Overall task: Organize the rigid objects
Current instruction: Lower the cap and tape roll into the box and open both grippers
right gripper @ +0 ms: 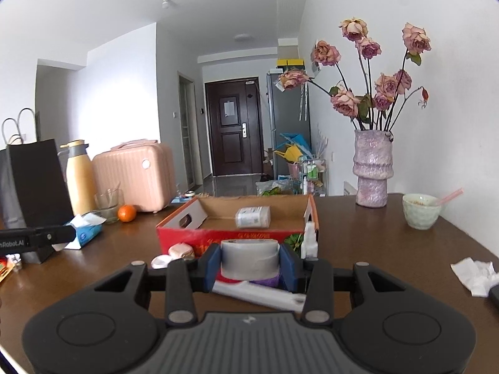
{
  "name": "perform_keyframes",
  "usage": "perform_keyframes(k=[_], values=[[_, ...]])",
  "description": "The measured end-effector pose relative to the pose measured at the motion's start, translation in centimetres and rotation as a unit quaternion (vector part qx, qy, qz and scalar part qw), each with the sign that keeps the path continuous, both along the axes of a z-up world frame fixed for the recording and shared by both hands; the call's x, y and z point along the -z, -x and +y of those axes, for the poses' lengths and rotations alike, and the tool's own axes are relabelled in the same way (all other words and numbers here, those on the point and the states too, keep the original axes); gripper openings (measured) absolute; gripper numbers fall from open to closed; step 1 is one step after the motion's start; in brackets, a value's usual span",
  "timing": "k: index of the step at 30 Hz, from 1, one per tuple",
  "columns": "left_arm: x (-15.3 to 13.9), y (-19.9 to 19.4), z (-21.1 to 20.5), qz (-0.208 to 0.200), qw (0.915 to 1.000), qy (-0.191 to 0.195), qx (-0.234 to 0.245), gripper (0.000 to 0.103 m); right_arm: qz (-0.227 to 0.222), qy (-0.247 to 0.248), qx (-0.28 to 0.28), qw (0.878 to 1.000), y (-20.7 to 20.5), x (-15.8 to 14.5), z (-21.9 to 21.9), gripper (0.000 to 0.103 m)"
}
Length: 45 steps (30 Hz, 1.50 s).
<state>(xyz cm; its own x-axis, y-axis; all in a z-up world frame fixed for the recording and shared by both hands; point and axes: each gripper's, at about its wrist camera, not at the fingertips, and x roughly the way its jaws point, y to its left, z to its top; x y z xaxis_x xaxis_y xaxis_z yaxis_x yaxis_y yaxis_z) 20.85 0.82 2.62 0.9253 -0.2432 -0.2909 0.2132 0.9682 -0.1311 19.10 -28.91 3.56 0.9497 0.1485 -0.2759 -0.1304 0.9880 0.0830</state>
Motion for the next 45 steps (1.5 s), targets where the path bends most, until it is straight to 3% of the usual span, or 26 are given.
perform_keyframes(k=[9,16,19,22,27,33,34,35,38,43,45], values=[[-1.5,-9.8,-1.1,-0.018,0.9996,-0.018,-0.009,0.040,0.003,-0.015,0.002,1.000,-9.7,-1.0,-1.2,0.040],[-3.7,-22.7,-1.7,0.001,0.9999,0.010,-0.008,0.040,0.016,-0.010,-0.009,1.000,-21.5,-3.8,-1.4,0.040],[-3.4,-29.2,-2.3,0.046,0.9986,0.018,-0.019,0.040,0.046,0.006,-0.015,0.999,-27.4,-3.9,-1.0,0.040],[-2.1,-35.0,-3.2,0.093,0.9954,-0.006,-0.020,0.040,0.106,0.008,-0.021,0.994,-33.7,-2.8,-0.8,0.040],[1.8,-42.5,-4.4,0.205,0.9782,-0.031,0.008,0.040,0.207,0.027,-0.023,0.978,-42.2,0.3,-0.5,0.040],[5.3,-46.1,-6.1,0.277,0.9570,-0.080,0.028,0.040,0.307,0.022,0.013,0.951,-48.7,4.4,-0.7,0.041],[5.5,-46.2,-6.1,0.277,0.9567,-0.086,0.027,0.041,0.307,0.033,0.016,0.951,-48.7,4.8,-0.3,0.041],[5.6,-46.1,-6.2,0.275,0.9567,-0.094,0.021,0.049,0.307,0.053,0.017,0.950,-48.8,5.0,0.2,0.043],[5.2,-46.1,-6.3,0.276,0.9554,-0.102,0.027,0.060,0.296,0.089,0.021,0.951,-48.2,4.8,1.2,0.059],[3.0,-45.3,-5.4,0.305,0.9480,-0.086,0.026,0.079,0.290,0.070,0.015,0.954,-46.1,1.7,0.3,0.066],[1.5,-44.1,-4.9,0.301,0.9497,-0.082,0.026,0.082,0.286,0.065,0.014,0.956,-44.9,0.0,-0.1,0.074]])
